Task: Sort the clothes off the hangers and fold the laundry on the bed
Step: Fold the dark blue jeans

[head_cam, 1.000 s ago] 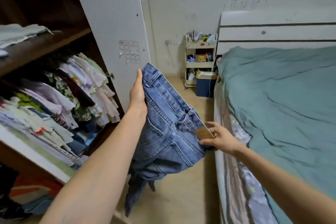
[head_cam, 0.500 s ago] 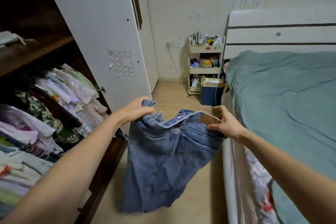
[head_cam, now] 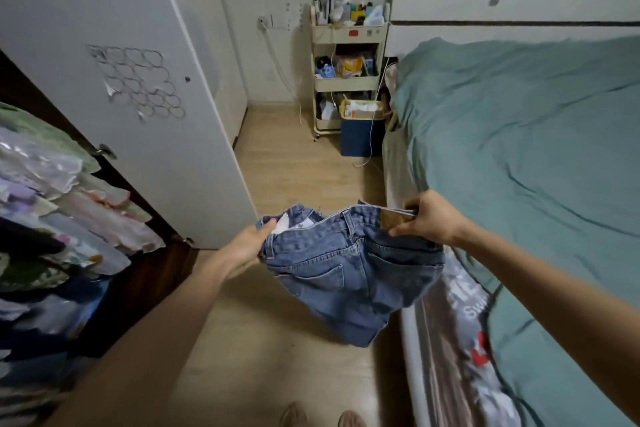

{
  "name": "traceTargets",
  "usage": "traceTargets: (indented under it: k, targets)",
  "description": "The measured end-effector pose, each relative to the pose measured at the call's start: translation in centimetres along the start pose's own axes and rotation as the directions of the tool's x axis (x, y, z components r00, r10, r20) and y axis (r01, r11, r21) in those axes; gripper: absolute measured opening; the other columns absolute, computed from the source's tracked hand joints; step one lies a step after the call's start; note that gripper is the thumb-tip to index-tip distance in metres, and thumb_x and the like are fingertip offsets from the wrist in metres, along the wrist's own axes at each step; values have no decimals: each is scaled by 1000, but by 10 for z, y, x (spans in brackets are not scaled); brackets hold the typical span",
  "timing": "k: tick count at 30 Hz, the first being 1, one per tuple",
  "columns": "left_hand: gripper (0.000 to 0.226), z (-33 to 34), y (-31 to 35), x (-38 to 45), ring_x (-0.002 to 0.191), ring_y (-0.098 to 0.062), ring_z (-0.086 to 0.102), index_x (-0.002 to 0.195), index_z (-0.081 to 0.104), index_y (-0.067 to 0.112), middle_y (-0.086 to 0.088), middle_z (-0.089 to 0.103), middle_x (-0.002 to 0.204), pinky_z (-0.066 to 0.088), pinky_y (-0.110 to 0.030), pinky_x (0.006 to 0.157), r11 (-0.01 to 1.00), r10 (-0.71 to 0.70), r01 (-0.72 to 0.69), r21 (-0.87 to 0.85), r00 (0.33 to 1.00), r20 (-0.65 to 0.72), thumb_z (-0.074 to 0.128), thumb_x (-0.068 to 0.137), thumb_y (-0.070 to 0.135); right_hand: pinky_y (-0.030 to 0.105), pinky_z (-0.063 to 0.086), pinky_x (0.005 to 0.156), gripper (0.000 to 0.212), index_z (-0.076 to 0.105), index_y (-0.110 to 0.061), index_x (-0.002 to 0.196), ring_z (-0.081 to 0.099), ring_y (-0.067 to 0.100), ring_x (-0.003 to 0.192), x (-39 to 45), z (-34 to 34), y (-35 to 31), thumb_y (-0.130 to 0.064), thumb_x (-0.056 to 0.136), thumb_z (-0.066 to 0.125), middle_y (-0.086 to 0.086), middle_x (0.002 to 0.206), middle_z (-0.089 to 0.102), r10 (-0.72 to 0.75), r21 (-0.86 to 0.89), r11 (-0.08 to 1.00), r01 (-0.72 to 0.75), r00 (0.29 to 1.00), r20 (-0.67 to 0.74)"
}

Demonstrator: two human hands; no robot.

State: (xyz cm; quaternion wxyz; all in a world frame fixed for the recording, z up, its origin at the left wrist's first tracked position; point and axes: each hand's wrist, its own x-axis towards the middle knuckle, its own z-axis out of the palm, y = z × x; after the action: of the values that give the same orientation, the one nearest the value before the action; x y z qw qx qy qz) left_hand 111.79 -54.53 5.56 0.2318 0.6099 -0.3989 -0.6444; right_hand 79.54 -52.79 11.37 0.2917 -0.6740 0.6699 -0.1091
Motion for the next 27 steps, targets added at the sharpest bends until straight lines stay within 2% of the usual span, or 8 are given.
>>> traceTargets:
  k: [4,6,9,14,18,21,24,27]
  targets:
    - [27,11,18,15,111,-24,62,124,59,13,-10,65,124,43,-40,104,995,-43,14,99,954,297,53,97,15,32,39,56,30,57,-18,58,50,19,58,9,1,4,-27,65,85,1,56,51,10,-112,994,-16,998,-57]
    - [37,16,32,12,119,-23,57,130,56,21,-3,60,133,42,-37,102,956,-129,14,293,918,376,54,96,35,31,41,57,24,61,-22,58,53,22,61,12,4,1,-25,66,84,-2,54,52,40,-108,993,-50,995,-91]
    - [77,30,39,4,134,-17,39,146,35,26,12,34,148,33,-36,110,765,-173,-123,632,906,385,53,83,68,24,34,49,39,49,-27,46,44,16,55,13,16,-9,-22,68,81,-9,46,41,97,-50,993,-103,988,-121]
    - [121,53,12,5,116,-22,56,147,28,15,-2,55,133,49,-35,94,420,-89,-138,897,977,192,71,53,79,29,39,57,19,71,-11,68,53,22,61,20,42,-26,-28,70,78,6,57,55,164,-10,986,-167,975,-149]
    - [60,62,-3,7,106,-28,60,132,39,12,-6,61,119,46,-31,77,248,80,-109,963,993,92,65,80,25,25,34,49,22,66,-14,62,47,18,55,24,53,-37,-31,69,78,2,53,50,128,9,992,-128,982,-141]
    - [29,42,-6,13,107,-29,60,112,50,17,-8,62,116,47,-33,83,214,146,-109,971,986,79,54,84,7,30,44,59,17,70,-16,76,55,19,65,25,49,-38,-28,68,80,2,65,59,43,-52,998,-42,999,15]
    - [45,16,0,21,108,-30,59,128,53,18,-11,65,117,44,-36,98,72,212,-233,970,954,213,50,86,3,31,46,69,35,69,-14,98,60,26,84,23,48,-32,-30,68,79,5,90,66,46,-390,919,61,965,259]
    - [43,13,1,17,98,-28,61,132,52,20,-14,69,104,35,-35,103,-11,282,-390,921,882,377,40,91,8,30,42,72,32,61,-19,109,61,29,98,21,55,-15,-28,79,66,5,108,66,74,-559,824,94,960,270]
